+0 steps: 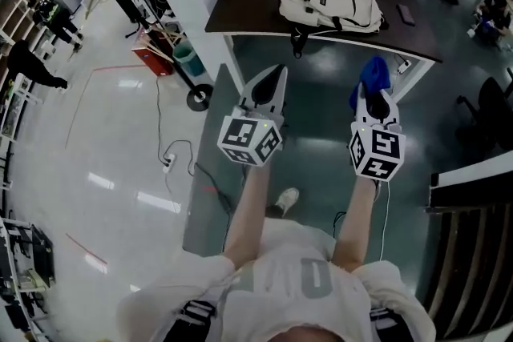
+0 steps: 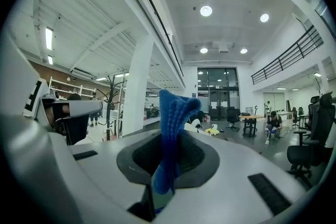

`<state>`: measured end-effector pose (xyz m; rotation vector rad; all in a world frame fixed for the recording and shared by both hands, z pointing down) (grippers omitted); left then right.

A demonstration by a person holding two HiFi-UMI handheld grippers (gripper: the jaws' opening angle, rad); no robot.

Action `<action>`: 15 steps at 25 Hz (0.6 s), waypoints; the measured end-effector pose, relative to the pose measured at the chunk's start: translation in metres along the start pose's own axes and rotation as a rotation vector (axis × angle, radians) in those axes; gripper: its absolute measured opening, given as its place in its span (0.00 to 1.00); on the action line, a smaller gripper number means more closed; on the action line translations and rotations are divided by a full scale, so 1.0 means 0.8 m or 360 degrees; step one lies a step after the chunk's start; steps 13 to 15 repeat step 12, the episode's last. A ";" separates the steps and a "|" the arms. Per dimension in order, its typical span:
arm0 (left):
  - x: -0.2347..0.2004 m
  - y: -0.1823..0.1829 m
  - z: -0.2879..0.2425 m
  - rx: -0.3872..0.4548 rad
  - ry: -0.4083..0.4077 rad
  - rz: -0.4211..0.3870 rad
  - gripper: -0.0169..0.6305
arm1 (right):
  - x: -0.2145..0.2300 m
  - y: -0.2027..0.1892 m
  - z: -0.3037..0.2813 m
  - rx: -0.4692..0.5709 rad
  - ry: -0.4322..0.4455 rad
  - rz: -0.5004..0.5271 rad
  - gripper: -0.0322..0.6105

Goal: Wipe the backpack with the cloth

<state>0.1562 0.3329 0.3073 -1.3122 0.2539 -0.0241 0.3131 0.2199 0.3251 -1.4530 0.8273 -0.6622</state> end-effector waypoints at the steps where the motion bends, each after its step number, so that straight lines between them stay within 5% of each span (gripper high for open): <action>1: 0.004 0.002 0.002 -0.0005 -0.0009 -0.0015 0.03 | -0.001 0.004 0.003 0.0003 0.0001 0.0005 0.12; 15: 0.001 0.012 0.008 0.0028 0.0000 -0.0065 0.03 | -0.008 0.018 0.015 0.0081 0.0018 0.0012 0.12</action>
Point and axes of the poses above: the fingertips, and each gripper's own axes: z backward along the fingers, x to its right, y out of its top, the point moved 2 cm from there along z, backward along the fingers, and after that the axes turned 4 degrees about y, right-handed, at the moved point
